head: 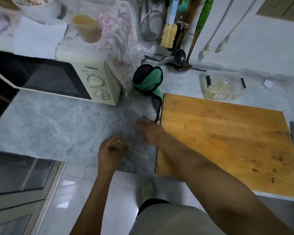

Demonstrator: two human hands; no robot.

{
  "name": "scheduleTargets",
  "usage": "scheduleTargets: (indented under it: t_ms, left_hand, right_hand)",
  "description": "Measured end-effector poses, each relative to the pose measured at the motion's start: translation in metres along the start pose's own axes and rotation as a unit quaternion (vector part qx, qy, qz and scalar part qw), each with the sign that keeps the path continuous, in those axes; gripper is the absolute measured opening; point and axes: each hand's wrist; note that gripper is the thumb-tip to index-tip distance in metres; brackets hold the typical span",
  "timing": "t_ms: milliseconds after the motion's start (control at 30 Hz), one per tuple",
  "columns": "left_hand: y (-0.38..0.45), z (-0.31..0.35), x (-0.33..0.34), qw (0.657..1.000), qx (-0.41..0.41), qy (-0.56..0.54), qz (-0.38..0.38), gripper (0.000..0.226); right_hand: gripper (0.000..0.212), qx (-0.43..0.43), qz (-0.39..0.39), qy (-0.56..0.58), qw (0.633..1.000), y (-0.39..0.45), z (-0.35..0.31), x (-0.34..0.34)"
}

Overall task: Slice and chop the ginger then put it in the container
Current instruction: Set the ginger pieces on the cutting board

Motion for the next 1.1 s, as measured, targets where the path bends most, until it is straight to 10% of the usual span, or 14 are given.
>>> scheduleTargets:
  t_ms: [200,367,700,1100]
  left_hand:
    - [-0.014,-0.003,-0.006,0.999,0.004,-0.044,0.007,0.035]
    - [-0.011,-0.001,0.004,0.999,0.043,0.028,-0.017,0.033]
    - [-0.038,0.090,0.144,0.952,0.143,0.092,-0.255,0.051]
    - [-0.067,0.136,0.253,0.937,0.205,0.242,-0.147,0.041]
  right_hand:
    - [0.047,-0.029,0.019,0.054,0.998,0.009,0.004,0.010]
    - [0.020,-0.002,0.211,0.311,0.927,-0.034,0.025,0.004]
    - [0.010,0.191,0.321,0.432,0.821,-0.180,0.160,0.029]
    - [0.022,0.175,0.282,0.325,0.886,-0.220,0.253,0.035]
Point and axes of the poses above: each hand's wrist, its own y-axis towards the middle knuckle, its own x-axis out of the palm, z = x × y, and after that the axes turned 6 degrees about y, right-handed
